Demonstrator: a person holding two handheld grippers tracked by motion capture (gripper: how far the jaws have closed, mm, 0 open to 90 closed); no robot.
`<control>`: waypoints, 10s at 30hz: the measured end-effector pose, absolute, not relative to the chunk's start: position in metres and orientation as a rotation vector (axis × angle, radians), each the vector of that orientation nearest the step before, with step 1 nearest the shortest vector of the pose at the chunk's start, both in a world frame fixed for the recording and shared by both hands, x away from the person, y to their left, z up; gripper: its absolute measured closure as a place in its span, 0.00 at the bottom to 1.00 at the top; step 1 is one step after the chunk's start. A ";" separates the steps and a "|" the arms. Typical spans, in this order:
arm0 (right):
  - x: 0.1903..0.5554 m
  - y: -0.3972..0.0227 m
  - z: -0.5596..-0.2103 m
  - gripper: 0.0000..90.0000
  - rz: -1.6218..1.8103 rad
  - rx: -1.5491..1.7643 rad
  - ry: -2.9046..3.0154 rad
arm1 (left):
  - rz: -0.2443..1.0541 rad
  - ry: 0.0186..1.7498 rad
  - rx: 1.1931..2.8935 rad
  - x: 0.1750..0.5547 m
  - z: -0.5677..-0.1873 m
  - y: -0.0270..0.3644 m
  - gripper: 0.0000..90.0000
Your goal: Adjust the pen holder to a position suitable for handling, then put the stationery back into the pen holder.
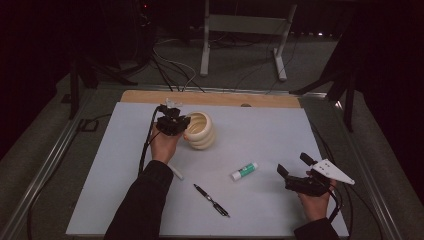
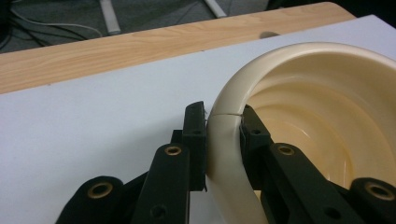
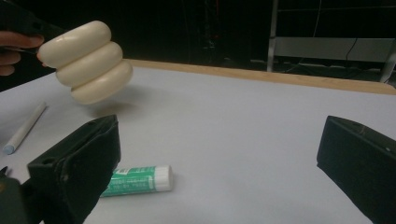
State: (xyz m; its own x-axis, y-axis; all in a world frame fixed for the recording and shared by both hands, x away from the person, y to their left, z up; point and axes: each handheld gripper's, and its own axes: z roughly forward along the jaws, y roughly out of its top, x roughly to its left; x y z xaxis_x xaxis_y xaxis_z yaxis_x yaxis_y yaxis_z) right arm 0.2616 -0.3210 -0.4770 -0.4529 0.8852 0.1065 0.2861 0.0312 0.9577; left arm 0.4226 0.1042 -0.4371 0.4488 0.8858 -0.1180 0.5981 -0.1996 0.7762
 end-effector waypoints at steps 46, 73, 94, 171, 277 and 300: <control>0.262 -0.320 -0.478 0.00 1.438 1.185 1.776 | 0.341 1.033 2.092 0.389 -0.457 0.071 0.74; 0.262 -0.321 -0.478 0.00 1.441 1.191 1.770 | 0.519 1.094 1.942 0.380 -0.434 0.089 0.00; 0.263 -0.322 -0.478 0.00 1.448 1.199 1.770 | 0.628 1.185 1.908 0.357 -0.421 0.105 0.00; 0.264 -0.321 -0.480 0.00 1.429 1.210 1.762 | 0.582 1.469 1.993 0.336 -0.487 0.132 0.00; 0.265 -0.320 -0.481 0.00 1.417 1.212 1.765 | 0.545 1.210 1.918 0.335 -0.437 0.148 0.88; 0.265 -0.320 -0.481 0.00 1.423 1.206 1.768 | 0.548 1.155 1.847 0.341 -0.425 0.140 0.88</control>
